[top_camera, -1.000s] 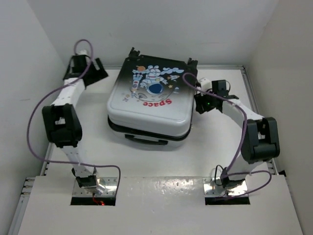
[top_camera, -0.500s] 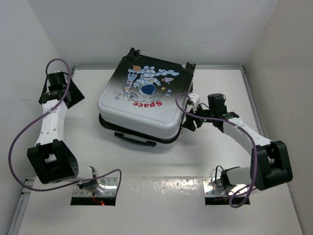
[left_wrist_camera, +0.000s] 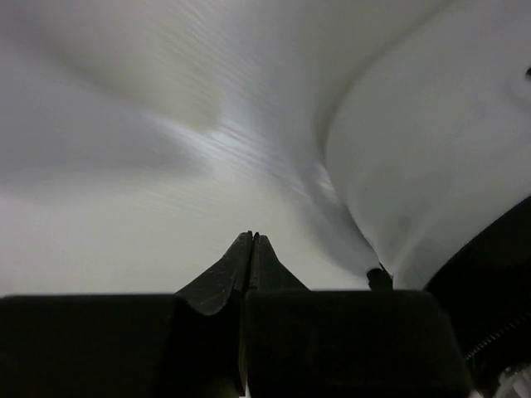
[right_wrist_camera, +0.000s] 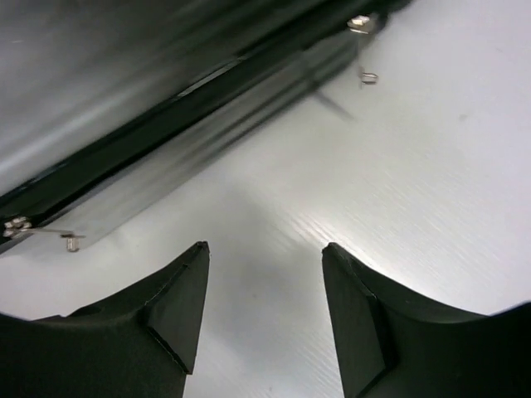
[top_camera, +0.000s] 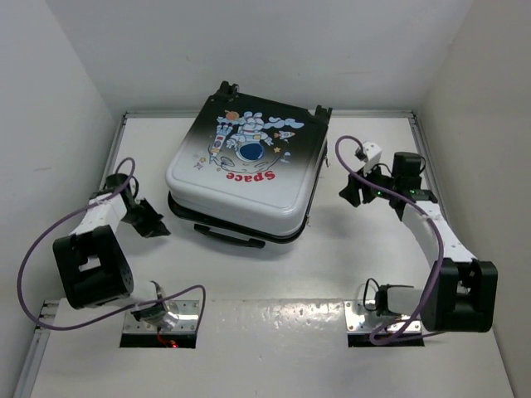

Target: Pack the luggage

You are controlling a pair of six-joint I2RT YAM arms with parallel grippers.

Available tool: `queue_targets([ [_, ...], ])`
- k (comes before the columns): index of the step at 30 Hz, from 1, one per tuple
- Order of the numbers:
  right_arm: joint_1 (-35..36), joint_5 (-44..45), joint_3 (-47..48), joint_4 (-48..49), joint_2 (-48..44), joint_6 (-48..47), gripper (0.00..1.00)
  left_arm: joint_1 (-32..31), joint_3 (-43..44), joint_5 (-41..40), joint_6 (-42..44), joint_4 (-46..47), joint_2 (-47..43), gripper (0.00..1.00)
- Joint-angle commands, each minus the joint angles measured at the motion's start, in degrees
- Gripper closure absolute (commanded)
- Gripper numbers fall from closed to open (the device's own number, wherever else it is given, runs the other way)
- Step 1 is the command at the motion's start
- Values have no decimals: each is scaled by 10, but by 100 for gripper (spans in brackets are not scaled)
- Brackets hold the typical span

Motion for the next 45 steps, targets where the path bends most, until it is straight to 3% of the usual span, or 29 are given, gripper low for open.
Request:
queue_targets([
  [1,-27,5,22,-22,-16,27,43,-17,-32,174,-74,71,24,95],
  [3,-35,5,15,-35,-33,18,43,-43,-39,214,-117,162,62,87],
  [6,-35,-5,-2,-53,-65,2,42,-81,29,233,-193,249,118,75],
  [11,-30,-9,-11,-84,-92,-5,42,-95,159,213,-274,369,218,75],
  [18,-28,8,-3,-57,-73,37,41,-100,344,164,-280,399,345,71],
  [21,-29,11,-1,-40,-65,45,41,-100,399,116,-233,343,361,52],
  [23,-28,20,2,-31,-59,46,41,-94,388,105,-211,321,331,43],
  [29,-41,47,-7,3,-54,75,39,-138,214,44,-198,242,126,43],
  [32,-48,50,-13,18,-47,81,39,-174,163,2,-192,193,67,43],
  [38,-66,60,-4,27,-30,82,39,-265,135,-68,-236,173,45,42],
  [45,-93,60,16,18,-19,66,39,-288,147,-84,-247,151,79,49],
])
